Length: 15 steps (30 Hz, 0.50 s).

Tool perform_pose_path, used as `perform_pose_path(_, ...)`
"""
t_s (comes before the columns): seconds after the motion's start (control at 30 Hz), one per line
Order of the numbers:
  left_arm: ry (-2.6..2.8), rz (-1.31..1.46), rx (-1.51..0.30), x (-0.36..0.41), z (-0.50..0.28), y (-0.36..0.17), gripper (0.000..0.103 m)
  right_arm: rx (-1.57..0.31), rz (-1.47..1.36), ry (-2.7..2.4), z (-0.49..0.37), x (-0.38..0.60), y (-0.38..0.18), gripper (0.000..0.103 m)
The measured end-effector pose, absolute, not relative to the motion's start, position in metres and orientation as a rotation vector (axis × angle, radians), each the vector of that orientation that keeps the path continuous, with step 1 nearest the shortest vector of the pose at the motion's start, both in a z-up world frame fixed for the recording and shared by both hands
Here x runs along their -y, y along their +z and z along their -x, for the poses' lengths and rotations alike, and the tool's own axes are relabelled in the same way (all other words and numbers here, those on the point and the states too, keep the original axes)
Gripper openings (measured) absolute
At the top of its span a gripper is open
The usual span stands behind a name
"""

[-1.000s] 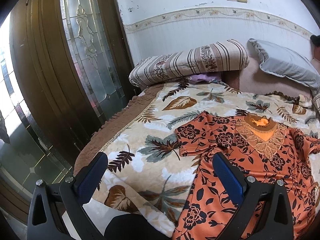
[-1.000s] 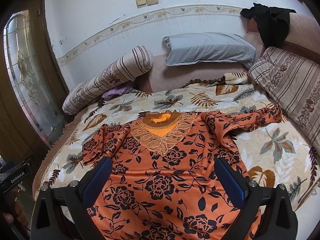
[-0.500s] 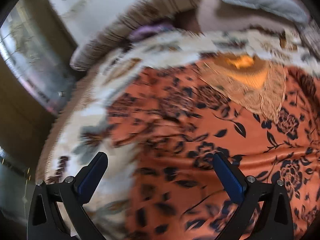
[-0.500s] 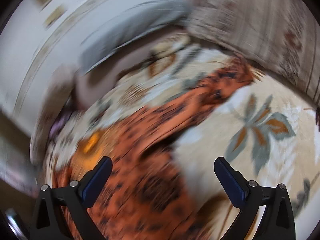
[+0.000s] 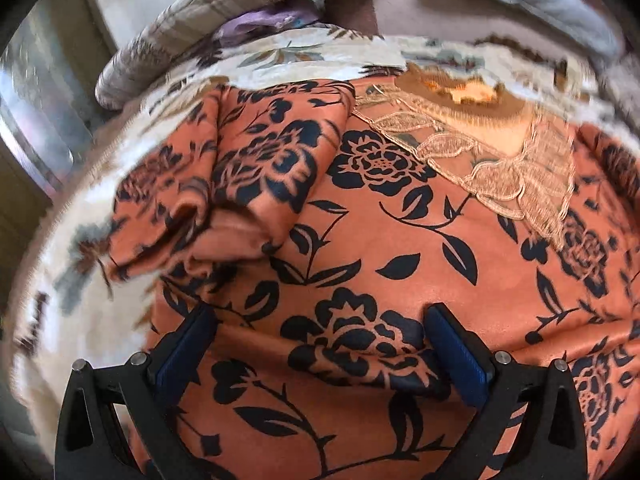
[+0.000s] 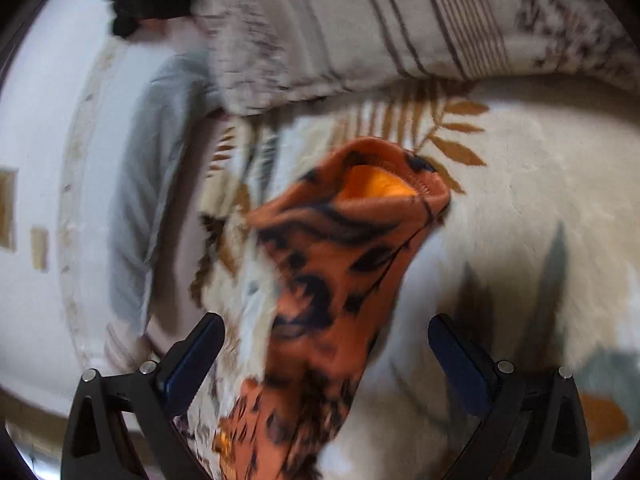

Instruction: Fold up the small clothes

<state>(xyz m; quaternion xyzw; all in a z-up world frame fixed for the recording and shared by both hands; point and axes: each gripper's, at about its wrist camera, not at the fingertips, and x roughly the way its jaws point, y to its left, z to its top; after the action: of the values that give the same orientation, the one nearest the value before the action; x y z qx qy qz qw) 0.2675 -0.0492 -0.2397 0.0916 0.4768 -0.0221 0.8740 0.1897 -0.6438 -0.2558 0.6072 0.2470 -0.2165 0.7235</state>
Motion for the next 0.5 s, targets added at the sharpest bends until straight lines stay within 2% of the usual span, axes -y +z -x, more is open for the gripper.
perform_pose_path(0.07, -0.062, -0.185, -1.000, 0.048, -0.268, -0.240, 0.103, -0.514, -1.295, -0.488, -0.195, 0.643, -0.249, 0.098)
perform_pose_path(0.13, -0.067, -0.200, -1.027, 0.051, -0.272, -0.239, 0.103, -0.522, -1.260, -0.444, -0.209, 0.642, -0.249, 0.048)
perform_pose_path(0.17, -0.074, -0.210, -1.040, 0.053, -0.275, -0.238, 0.103, -0.541, -1.252, -0.459, -0.212, 0.639, -0.251, 0.036)
perform_pose_path(0.2, -0.105, -0.232, -1.043, 0.056, -0.278, -0.232, 0.103, -0.539, -1.240, -0.469, -0.214, 0.632, -0.247, 0.029)
perform_pose_path(0.37, -0.161, -0.170, -0.835, 0.045, -0.283, -0.187, 0.103, -0.422, -0.984, -0.328, -0.229, 0.572, -0.161, 0.027)
perform_pose_path(0.5, -0.101, -0.088, -0.765, 0.009, -0.290, -0.170, 0.103, -0.396, -0.821, -0.063, -0.266, 0.477, -0.085, 0.027)
